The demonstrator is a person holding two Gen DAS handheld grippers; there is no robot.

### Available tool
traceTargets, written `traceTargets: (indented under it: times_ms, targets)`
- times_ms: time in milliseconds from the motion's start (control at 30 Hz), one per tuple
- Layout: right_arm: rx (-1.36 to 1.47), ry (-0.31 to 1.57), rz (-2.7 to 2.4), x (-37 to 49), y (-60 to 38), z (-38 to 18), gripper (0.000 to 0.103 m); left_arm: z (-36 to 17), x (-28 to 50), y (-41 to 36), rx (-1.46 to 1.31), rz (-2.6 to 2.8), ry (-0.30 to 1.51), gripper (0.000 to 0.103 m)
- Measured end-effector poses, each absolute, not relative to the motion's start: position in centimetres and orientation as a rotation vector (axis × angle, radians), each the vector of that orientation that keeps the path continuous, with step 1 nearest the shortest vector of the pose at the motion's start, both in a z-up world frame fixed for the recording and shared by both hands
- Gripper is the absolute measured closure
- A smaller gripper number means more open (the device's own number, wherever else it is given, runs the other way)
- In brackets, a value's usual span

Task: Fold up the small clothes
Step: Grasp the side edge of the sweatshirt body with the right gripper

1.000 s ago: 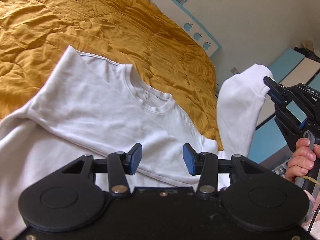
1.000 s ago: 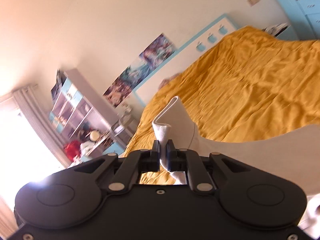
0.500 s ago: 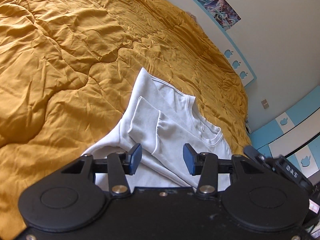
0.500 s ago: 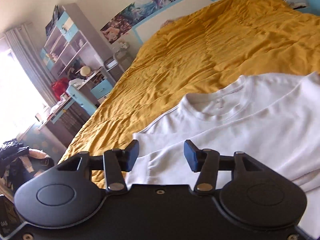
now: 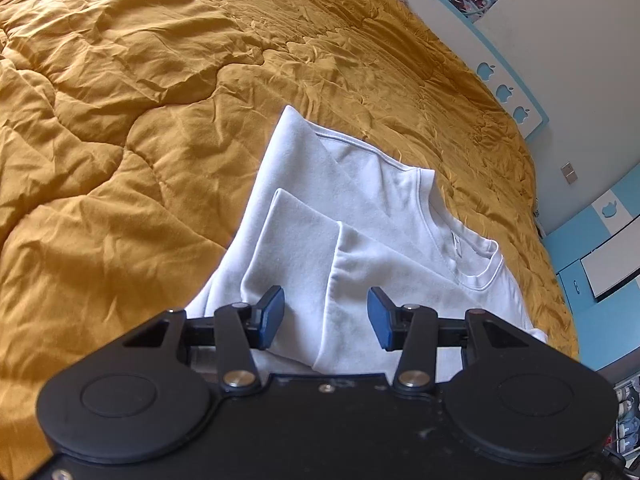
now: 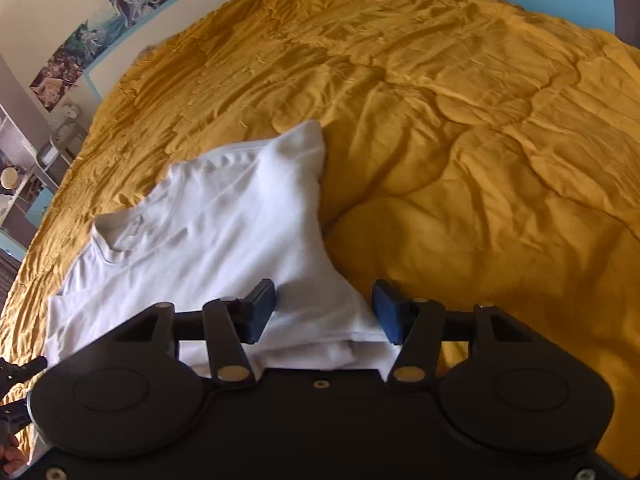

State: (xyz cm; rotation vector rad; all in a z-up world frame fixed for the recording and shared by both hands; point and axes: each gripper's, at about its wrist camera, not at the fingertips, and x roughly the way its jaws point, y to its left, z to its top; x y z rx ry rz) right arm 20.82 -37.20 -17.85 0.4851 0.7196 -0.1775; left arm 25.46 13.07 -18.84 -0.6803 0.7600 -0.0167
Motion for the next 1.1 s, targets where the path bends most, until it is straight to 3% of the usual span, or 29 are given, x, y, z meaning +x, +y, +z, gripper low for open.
traceTargets:
  times_ms: [67, 233, 400, 500, 900, 967, 1100]
  targets:
    - [0.520, 0.709, -0.166, 20.0, -38.1, -18.8, 0.052, -19.2, 25.4, 13.3, -0.699, -0.020, 0.758, 0.053]
    - [0.470, 0.663, -0.130, 19.3, -38.0, -17.0, 0.049, -18.0, 24.7, 12.9, -0.714, -0.033, 0.727, 0.054]
    - [0.055, 0.603, -0.087, 17.2, -34.0, -14.7, 0.049, -17.6, 25.0, 11.6, -0.684, -0.073, 0.725, 0.053]
    - [-0.200, 0.614, -0.052, 16.6, -31.4, -15.3, 0.062, -17.9, 25.2, 11.1, -0.678, -0.072, 0.741, 0.053]
    - [-0.779, 0.607, -0.038, 18.2, -26.1, -18.6, 0.070, -18.1, 25.3, 11.2, -0.679, -0.063, 0.756, 0.053]
    - [-0.832, 0.624, -0.037, 18.4, -25.8, -19.1, 0.095, -18.1, 25.2, 11.1, -0.677, -0.062, 0.756, 0.053]
    - [-0.797, 0.647, -0.027, 17.5, -26.2, -18.7, 0.100, -18.1, 25.2, 11.2, -0.675, -0.059, 0.753, 0.053]
